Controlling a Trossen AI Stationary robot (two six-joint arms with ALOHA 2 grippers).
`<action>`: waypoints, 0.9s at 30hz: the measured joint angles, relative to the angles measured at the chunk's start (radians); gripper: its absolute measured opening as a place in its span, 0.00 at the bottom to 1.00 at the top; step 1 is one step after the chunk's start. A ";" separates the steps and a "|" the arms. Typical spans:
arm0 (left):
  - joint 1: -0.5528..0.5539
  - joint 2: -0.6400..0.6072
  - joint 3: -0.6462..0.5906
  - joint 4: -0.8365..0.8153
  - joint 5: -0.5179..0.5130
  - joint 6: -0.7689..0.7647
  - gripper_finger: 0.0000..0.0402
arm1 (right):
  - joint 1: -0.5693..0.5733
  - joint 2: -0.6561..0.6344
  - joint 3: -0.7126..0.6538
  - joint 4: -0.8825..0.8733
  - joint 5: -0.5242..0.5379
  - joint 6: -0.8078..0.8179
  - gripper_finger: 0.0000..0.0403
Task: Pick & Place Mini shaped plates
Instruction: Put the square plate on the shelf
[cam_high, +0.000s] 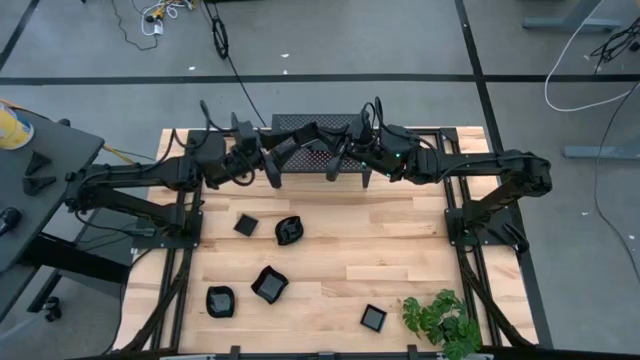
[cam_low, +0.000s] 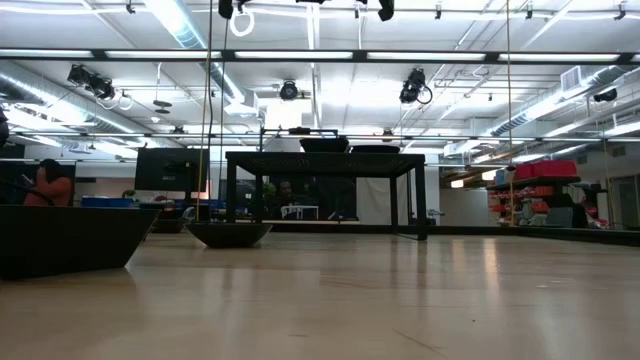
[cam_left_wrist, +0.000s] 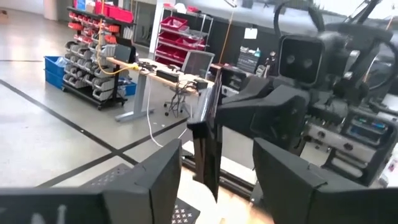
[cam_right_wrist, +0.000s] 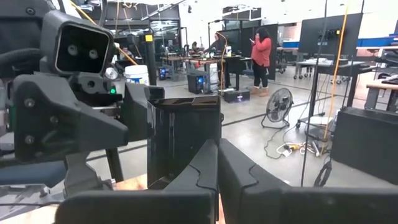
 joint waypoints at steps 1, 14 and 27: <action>0.000 0.000 0.000 0.004 0.001 -0.003 0.48 | 0.002 0.000 0.000 0.000 0.000 0.000 0.01; -0.001 0.000 0.000 0.003 0.003 -0.030 0.30 | 0.024 0.004 0.000 0.001 0.000 -0.038 0.01; -0.010 0.000 0.000 0.002 0.010 -0.037 0.26 | 0.029 0.004 0.000 0.002 0.001 -0.038 0.01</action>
